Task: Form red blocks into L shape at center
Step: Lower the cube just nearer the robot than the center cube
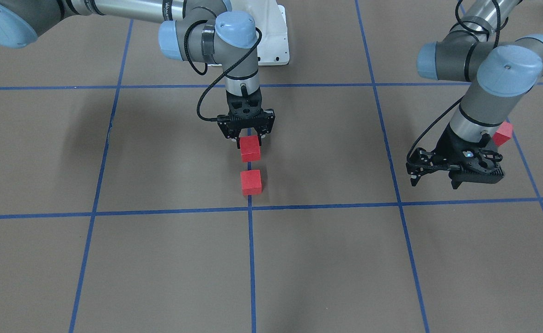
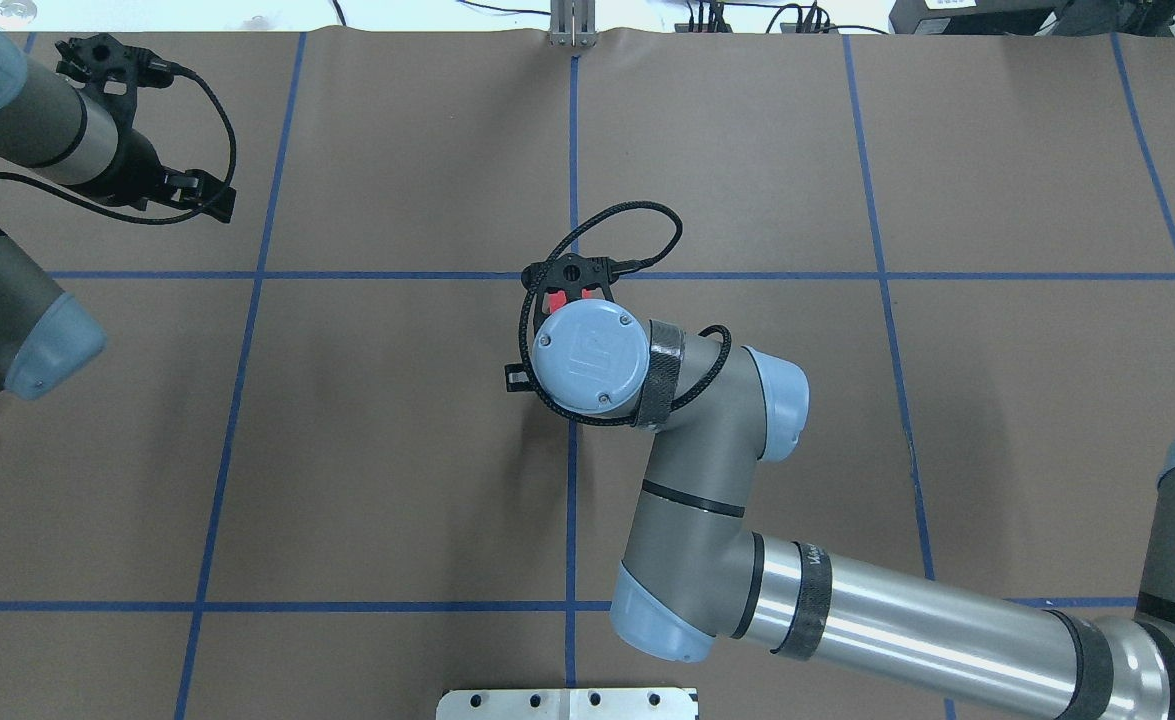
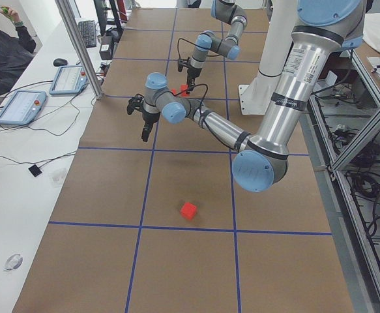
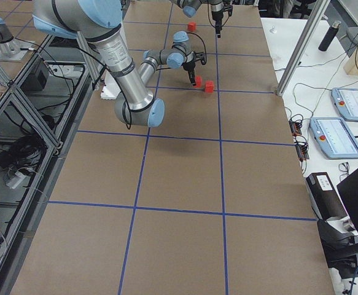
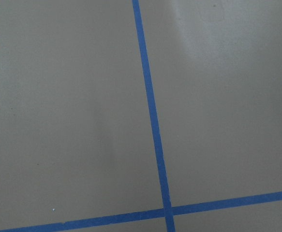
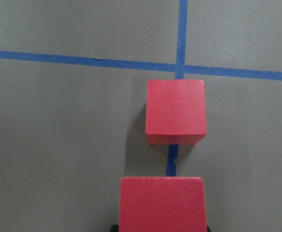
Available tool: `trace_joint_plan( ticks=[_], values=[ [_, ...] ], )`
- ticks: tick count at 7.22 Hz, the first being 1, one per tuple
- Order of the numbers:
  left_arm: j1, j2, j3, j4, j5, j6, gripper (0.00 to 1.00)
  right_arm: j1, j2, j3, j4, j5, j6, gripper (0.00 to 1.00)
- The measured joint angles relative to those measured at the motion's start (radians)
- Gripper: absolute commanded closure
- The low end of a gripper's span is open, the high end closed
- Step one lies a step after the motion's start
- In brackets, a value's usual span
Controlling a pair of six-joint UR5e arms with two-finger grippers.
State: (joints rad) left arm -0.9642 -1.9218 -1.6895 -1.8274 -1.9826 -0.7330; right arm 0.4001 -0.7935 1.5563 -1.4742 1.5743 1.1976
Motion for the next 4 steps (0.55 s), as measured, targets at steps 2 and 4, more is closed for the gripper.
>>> trace_joint_plan(
  ticks=[2,4],
  values=[
    [0.000,0.001,0.000,-0.001,0.000,0.000,0.00,0.008,0.002,-0.022,0.001,-0.001,-0.011,1.00],
    [0.002,0.001,0.000,-0.001,0.000,-0.001,0.00,0.013,0.007,-0.036,0.002,-0.002,-0.019,1.00]
  ],
)
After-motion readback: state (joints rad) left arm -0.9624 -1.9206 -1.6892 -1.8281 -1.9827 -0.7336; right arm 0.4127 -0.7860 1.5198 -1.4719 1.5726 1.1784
